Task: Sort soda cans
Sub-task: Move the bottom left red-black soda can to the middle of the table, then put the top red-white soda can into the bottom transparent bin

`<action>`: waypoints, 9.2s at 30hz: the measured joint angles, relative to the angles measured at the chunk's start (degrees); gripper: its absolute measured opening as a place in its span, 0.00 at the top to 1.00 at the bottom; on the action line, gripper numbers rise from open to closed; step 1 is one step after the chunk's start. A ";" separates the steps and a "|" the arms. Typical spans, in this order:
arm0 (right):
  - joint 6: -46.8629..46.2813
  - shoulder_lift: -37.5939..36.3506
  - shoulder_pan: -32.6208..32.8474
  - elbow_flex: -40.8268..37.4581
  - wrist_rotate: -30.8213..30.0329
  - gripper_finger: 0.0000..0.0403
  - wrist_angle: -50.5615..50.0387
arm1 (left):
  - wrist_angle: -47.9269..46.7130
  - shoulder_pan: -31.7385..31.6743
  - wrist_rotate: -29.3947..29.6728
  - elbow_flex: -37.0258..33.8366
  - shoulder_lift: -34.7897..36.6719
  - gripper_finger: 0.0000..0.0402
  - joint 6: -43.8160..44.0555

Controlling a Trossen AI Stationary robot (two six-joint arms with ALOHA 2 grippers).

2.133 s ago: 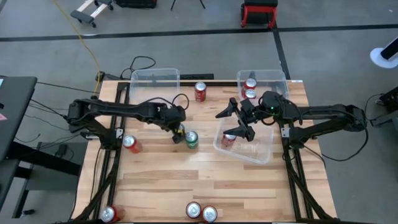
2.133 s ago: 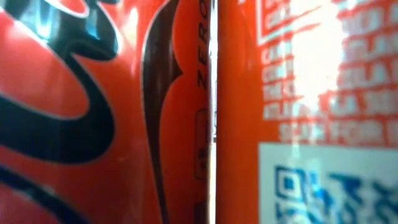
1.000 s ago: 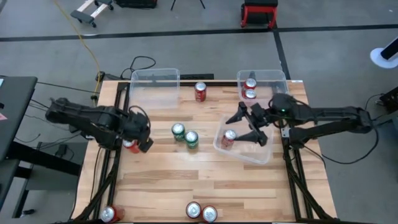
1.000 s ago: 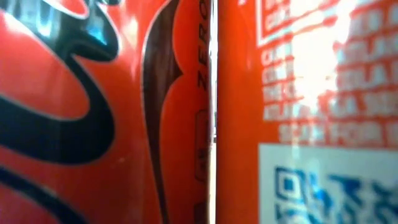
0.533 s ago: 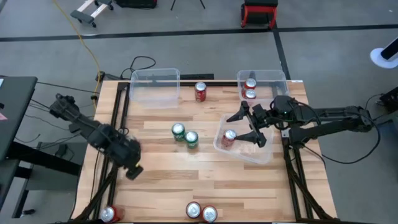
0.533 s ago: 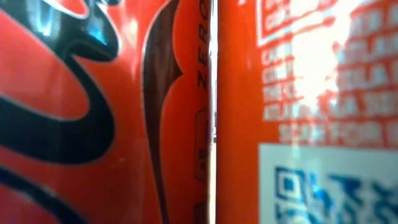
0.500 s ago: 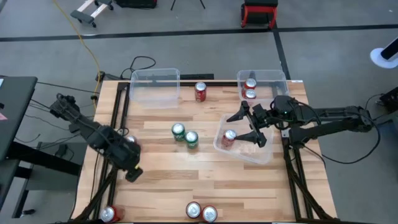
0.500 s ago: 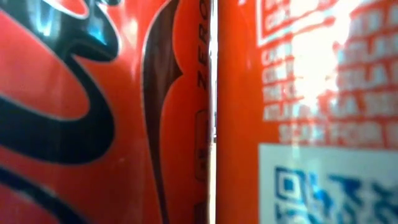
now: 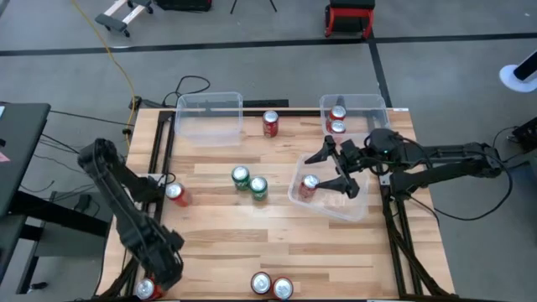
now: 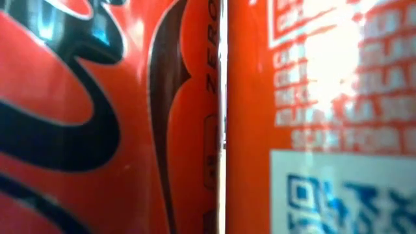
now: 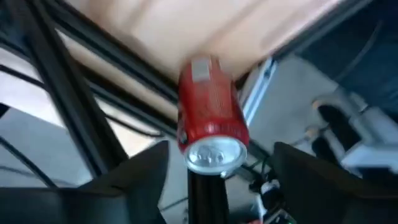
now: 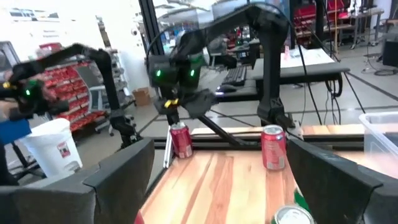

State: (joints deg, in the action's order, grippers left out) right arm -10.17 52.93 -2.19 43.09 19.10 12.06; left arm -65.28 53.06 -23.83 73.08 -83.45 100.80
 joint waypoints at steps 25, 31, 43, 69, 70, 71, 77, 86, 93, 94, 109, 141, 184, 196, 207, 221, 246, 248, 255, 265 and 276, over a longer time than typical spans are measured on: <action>-0.05 3.34 2.06 0.00 0.02 0.04 6.66 | 11.44 9.04 0.77 -0.19 -4.19 1.00 20.02; -0.02 3.34 2.07 0.00 0.02 0.04 6.66 | 11.29 9.64 -3.36 -0.22 -8.53 1.00 17.51; -0.31 3.32 2.16 0.00 0.02 0.04 7.84 | 9.39 9.88 2.52 0.04 -9.76 1.00 14.77; -0.18 3.30 2.18 0.00 0.04 0.04 9.17 | 0.09 -4.21 18.08 -0.11 -9.47 1.00 -2.90; -0.05 3.30 2.20 0.00 0.04 0.04 9.15 | -2.07 -4.58 17.70 -0.20 -9.28 1.00 -3.38; 0.01 3.30 2.20 0.00 0.04 0.04 9.13 | -4.50 -5.03 17.77 -0.42 -9.34 1.00 -3.48; 0.45 3.30 2.18 0.00 0.04 0.04 9.03 | -11.61 -6.78 17.50 1.09 -6.48 1.00 -1.52; 1.22 3.32 2.25 0.00 0.04 0.04 8.69 | -8.48 -2.73 20.87 3.01 -4.23 0.89 7.88; 1.20 3.32 3.83 0.00 0.05 0.04 8.07 | -1.63 -2.08 18.66 -2.59 -4.07 0.54 15.59; 1.20 3.32 4.04 0.00 0.05 0.04 8.09 | -0.11 -2.06 18.08 -3.69 -3.87 0.48 16.07; 1.19 3.32 4.37 0.00 0.06 0.04 8.08 | 14.38 -2.07 9.13 -19.51 -3.92 0.06 17.17; 0.59 3.32 4.30 -0.02 -1.40 0.04 7.87 | 19.79 -4.27 22.61 -21.50 -6.96 0.27 8.26; 1.64 4.57 4.30 0.03 -4.43 0.04 6.53 | 21.73 -12.67 98.56 -18.73 -12.00 0.05 -4.81; 1.64 7.81 2.79 0.04 -6.83 0.05 6.69 | 21.78 -10.67 100.15 -17.20 6.19 0.04 -24.58; 6.62 14.51 -14.99 15.22 -15.89 0.15 -17.76 | 15.29 -19.63 100.27 -17.20 15.29 0.05 -41.25; 18.35 44.94 -34.45 51.47 -3.23 0.16 -43.90 | 2.97 -33.15 97.94 -25.43 27.18 0.08 -39.71; 18.60 77.26 -32.95 85.77 -4.62 0.16 -71.75 | 30.68 -65.94 69.12 -28.20 35.31 0.12 -81.37; 19.14 77.29 -32.53 85.77 -5.22 0.16 -72.75 | 35.37 -69.46 63.64 -28.20 34.45 0.12 -86.63; 19.68 77.29 -31.46 85.77 -6.74 0.16 -73.06 | 45.49 -80.99 51.98 -28.20 29.12 0.12 -97.21; 21.48 77.75 -31.65 85.74 -9.23 0.05 -72.64 | 52.63 -92.69 35.48 -28.20 18.33 0.12 -108.56; 22.34 81.19 -32.13 85.68 -9.32 0.01 -70.68 | 55.54 -93.92 34.22 -28.15 16.73 0.12 -113.47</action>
State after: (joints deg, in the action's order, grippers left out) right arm 12.17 134.12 -34.32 128.77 9.78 -58.62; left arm -9.74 -40.86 10.39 44.93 -66.72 -12.67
